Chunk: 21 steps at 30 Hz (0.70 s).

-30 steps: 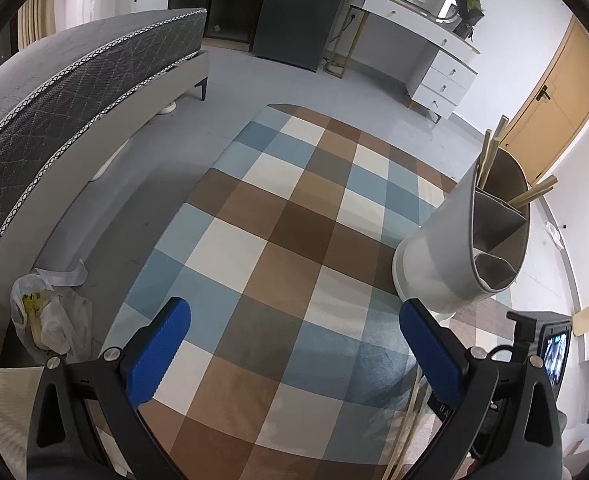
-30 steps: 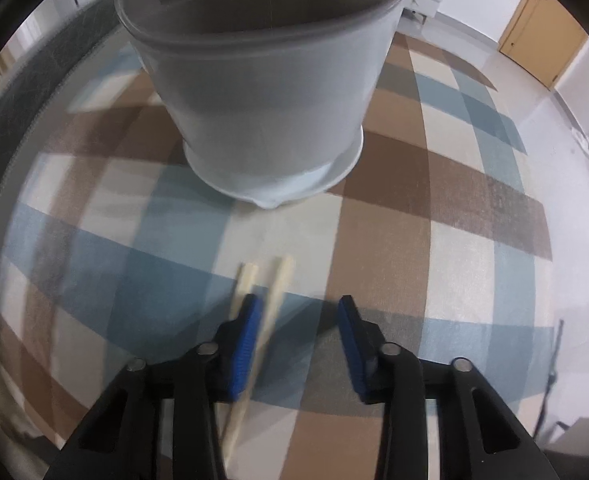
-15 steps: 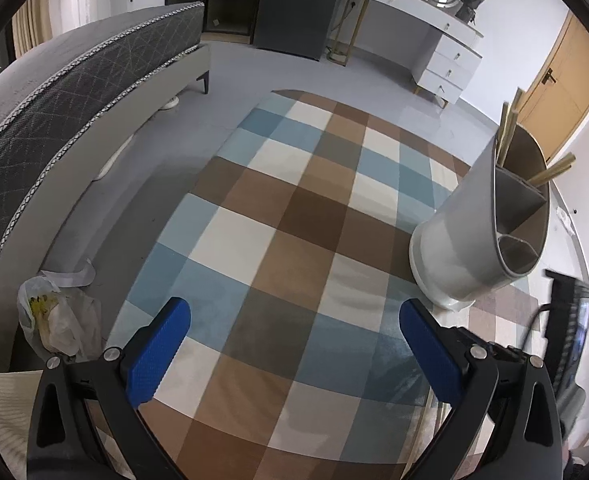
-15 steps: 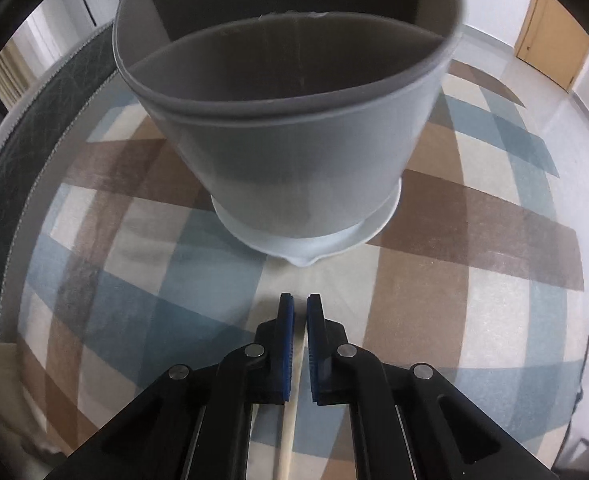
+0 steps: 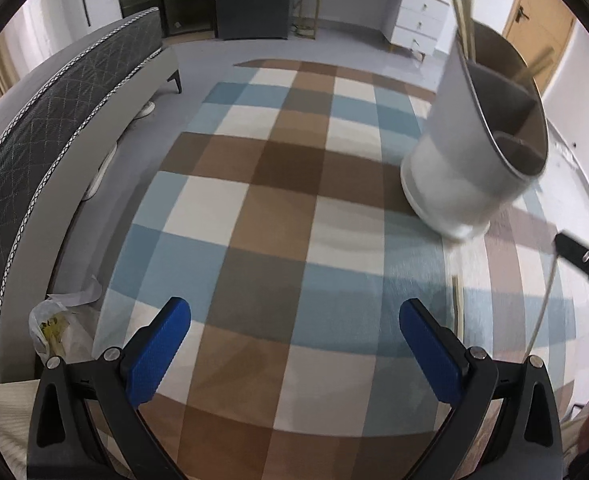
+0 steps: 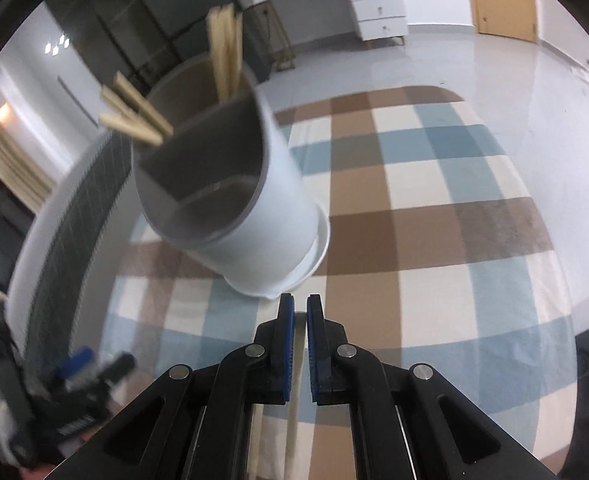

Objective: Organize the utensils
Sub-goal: 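Lift the chopstick with the right tool while the left tool closes on the last chopstick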

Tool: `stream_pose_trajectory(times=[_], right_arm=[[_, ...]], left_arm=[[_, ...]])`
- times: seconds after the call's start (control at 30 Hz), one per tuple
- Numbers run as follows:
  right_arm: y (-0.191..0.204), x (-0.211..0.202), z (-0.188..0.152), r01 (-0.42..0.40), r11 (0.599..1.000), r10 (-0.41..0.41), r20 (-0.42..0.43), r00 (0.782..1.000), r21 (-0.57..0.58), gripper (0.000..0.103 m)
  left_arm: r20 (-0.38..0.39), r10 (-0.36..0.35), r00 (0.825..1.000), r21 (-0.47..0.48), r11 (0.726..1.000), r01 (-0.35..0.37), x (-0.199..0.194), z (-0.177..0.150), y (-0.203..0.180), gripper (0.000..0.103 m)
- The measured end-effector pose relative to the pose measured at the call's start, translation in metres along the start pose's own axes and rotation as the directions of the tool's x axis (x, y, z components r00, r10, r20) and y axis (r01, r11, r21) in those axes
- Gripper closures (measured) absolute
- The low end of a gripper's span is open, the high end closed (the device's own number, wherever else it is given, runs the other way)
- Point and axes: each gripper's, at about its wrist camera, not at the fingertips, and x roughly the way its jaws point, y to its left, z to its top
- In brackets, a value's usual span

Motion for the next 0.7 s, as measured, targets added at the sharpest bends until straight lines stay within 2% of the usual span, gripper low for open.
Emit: stream_pose_trajectory(times=[0.17, 0.4, 0.47, 0.7], right_arm=[[-0.016, -0.024, 0.003, -0.04, 0.996, 0.036, 0.056, 0.998, 0.076, 0.098], [-0.027, -0.044, 0.0, -0.08, 0.99, 0.068, 0.097, 0.993, 0.118, 0.098], [-0.035, -0.048, -0.003, -0.094, 0.987, 0.081, 0.103, 0.991, 0.134, 0.098], [-0.063, -0.067, -0.012, -0.122, 0.972, 0.098, 0.124, 0.987, 0.203, 0.098]], left_arm=[[-0.032, 0.028, 0.999, 0.072, 0.997, -0.026, 0.0, -0.007, -0.019, 0.002], [-0.093, 0.032, 0.995, 0.071, 0.997, -0.025, 0.003, -0.009, -0.043, 0.002], [-0.127, 0.022, 0.992, 0.068, 0.998, -0.014, 0.008, -0.01, -0.053, 0.002], [-0.155, -0.005, 0.988, 0.1, 0.995, 0.02, 0.02, -0.002, -0.091, 0.002]])
